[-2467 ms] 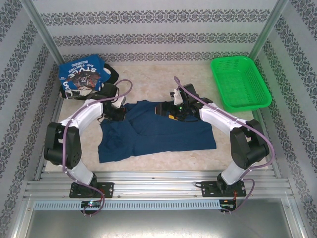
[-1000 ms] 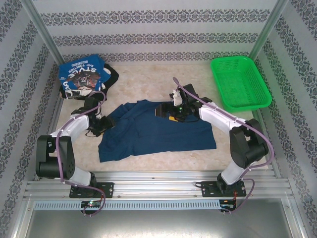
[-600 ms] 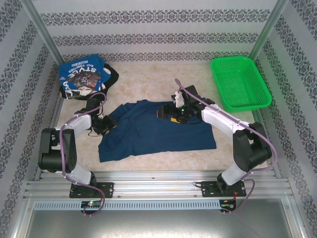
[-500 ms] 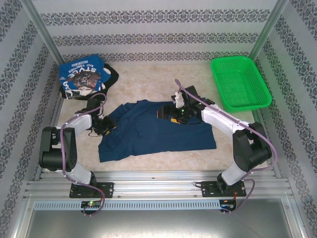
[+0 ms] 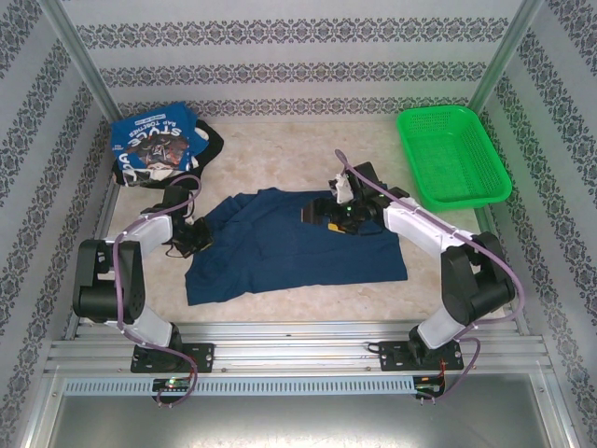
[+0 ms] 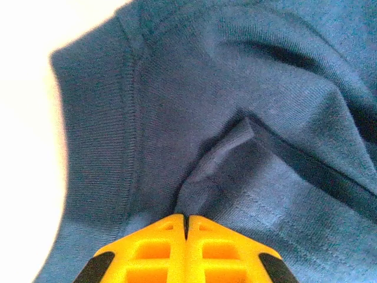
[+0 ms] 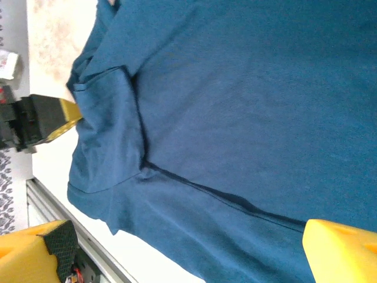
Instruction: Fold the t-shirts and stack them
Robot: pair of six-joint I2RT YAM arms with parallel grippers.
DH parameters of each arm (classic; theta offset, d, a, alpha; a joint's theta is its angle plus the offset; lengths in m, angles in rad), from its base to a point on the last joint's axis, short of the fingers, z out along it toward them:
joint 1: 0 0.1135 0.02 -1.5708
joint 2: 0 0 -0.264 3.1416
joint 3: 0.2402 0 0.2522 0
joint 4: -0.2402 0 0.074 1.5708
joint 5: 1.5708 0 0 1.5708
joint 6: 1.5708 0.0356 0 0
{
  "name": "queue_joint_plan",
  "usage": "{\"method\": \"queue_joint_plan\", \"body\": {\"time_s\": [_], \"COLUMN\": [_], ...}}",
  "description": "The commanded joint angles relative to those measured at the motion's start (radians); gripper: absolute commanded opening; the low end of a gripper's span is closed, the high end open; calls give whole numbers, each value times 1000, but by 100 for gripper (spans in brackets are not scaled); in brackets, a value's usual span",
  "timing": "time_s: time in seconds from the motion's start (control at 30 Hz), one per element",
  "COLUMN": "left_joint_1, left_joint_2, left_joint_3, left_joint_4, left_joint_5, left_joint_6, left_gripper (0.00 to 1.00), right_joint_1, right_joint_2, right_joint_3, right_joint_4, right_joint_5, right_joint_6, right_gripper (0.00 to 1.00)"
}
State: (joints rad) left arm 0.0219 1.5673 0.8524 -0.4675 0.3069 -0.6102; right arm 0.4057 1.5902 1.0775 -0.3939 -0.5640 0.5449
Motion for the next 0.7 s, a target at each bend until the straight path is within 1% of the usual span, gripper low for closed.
{"method": "queue_joint_plan", "body": {"time_s": [0.0,0.1,0.23,0.37,0.43,0.47,0.53,0.63,0.67], "left_joint_1": [13,13,10,9,9,9,9,-22,-46], "left_joint_2": [-48,-62,-49,-31,-6,-1,-18,-142,-186], "left_joint_3": [47,58,63,64,90,104,120,141,151], "left_joint_4": [-89,-99,-70,-54,-78,-98,-147,-210,-220], "left_joint_5": [-117,-150,-121,-163,-167,-175,-213,-271,-273], "left_joint_6": [70,90,105,132,151,153,148,121,107], "left_gripper": [0,0,0,0,0,5,26,49,53], "right_joint_1": [-30,-53,-86,-110,-120,-125,-139,-168,-179], "right_joint_2": [-27,-13,32,54,50,49,37,0,-11], "right_joint_3": [-33,-49,-63,-91,-99,-98,-94,-96,-97], "right_joint_4": [-53,-91,-140,-142,-141,-151,-176,-191,-176], "right_joint_5": [64,110,153,181,197,213,251,303,295], "right_joint_6": [-9,1,26,60,69,72,72,72,66], "right_gripper": [98,98,98,98,98,98,98,98,98]}}
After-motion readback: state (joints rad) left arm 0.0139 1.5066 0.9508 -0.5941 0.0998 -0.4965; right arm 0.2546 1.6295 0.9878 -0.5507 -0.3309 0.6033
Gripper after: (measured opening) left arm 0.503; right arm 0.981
